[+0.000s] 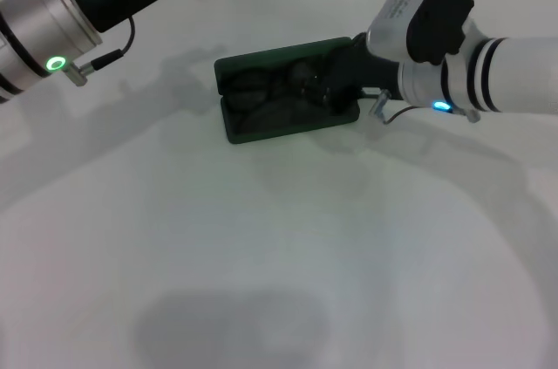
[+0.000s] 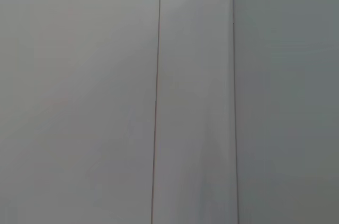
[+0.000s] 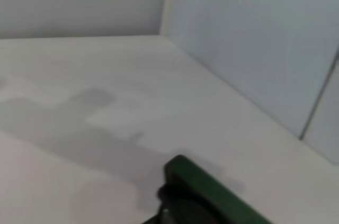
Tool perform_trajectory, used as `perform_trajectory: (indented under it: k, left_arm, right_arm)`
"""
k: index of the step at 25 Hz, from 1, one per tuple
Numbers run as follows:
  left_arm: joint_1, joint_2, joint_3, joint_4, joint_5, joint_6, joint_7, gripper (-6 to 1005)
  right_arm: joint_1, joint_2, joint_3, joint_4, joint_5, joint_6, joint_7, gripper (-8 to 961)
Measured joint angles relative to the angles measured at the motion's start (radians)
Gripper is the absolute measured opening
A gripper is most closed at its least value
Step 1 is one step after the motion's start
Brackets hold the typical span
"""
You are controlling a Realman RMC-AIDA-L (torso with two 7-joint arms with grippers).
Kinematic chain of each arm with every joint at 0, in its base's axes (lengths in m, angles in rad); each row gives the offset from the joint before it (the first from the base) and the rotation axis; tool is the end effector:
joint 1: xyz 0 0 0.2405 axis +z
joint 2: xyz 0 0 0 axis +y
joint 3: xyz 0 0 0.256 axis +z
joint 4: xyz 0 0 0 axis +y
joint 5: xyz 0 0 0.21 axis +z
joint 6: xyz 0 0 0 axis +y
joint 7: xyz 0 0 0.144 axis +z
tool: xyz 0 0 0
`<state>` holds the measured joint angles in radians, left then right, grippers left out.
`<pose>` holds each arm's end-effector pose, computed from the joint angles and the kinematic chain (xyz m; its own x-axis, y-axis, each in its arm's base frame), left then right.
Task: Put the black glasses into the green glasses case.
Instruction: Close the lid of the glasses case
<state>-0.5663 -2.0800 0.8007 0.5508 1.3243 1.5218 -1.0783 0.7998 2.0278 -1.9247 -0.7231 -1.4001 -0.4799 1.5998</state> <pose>-0.2039 0.3668 0.0343 0.5474 -0.0936 0.8316 0.4018 -0.8423 -0.3593 0.1304 0.4138 -0.1082 0.9717 -0.0987 -0.2148 -0.1919 -0.8598 -0.4732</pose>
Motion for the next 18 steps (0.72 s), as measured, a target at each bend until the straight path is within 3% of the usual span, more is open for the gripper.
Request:
perform_trajectory:
  k: [9,18]
  left_arm:
    - [0.006,0.002,0.0,0.013,0.004,0.0,0.0,541]
    - [0.006,0.003,0.0,0.014,0.005,0.0,0.0,541]
  right_arm:
    - [-0.002,0.0,-0.004,-0.015,-0.011,0.008,-0.096,335]
    - [-0.053,-0.002,0.001,-0.094,-0.166,0.025,-0.11,424]
